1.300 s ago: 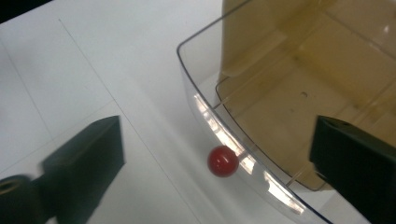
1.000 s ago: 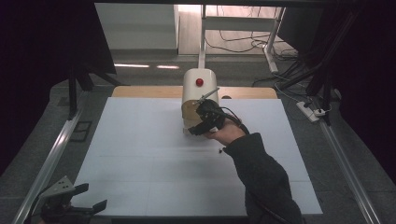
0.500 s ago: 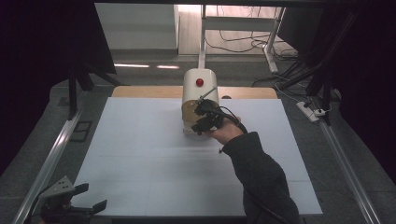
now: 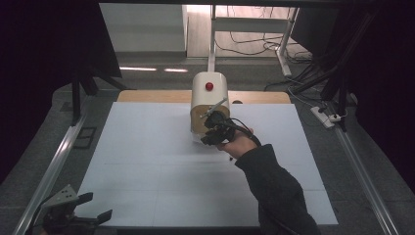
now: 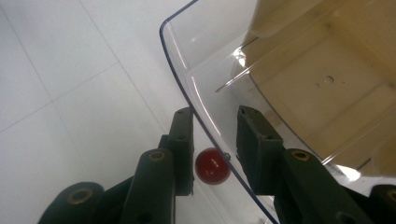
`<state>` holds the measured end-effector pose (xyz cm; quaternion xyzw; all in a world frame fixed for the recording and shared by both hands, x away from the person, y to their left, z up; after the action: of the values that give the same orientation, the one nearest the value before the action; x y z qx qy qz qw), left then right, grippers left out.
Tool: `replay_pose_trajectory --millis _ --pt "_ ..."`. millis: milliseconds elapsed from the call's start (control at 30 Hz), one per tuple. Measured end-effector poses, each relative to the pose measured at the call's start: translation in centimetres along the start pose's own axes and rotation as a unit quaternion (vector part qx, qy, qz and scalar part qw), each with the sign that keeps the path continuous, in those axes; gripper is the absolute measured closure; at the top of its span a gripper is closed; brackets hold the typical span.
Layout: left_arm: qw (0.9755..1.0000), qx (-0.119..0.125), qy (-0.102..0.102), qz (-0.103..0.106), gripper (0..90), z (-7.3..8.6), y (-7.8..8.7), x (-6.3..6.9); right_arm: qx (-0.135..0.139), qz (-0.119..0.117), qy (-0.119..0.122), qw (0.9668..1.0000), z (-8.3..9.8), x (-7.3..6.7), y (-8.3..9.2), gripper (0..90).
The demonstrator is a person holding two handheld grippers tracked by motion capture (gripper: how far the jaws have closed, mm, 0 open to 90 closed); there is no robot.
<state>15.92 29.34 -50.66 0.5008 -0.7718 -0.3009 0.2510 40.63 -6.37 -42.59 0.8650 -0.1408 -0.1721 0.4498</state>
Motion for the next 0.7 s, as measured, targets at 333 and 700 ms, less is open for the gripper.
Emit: replay_pose_trajectory --millis 333,700 --pt "1.0000 0.000 0.001 0.000 2.6 0.0 0.0 0.0 0.022 0.004 0.000 0.9998 0.5 -0.4 0.5 60.7" --pt "1.0000 -0.004 0.002 0.007 3.3 0.0 0.0 0.0 0.066 0.012 -0.009 0.9977 0.6 -0.5 1.8 43.4"
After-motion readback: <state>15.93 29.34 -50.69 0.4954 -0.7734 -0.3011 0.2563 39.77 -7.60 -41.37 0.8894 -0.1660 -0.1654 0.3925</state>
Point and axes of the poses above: each handheld gripper's, and its own axes: y roughly backward along the jaws, z roughly out of its underside, x roughly to its right, the point moved 3 cm from there along -y, roughly forward along the jaws, and after that the axes turned 13 degrees about -z, right-handed, at the moved point
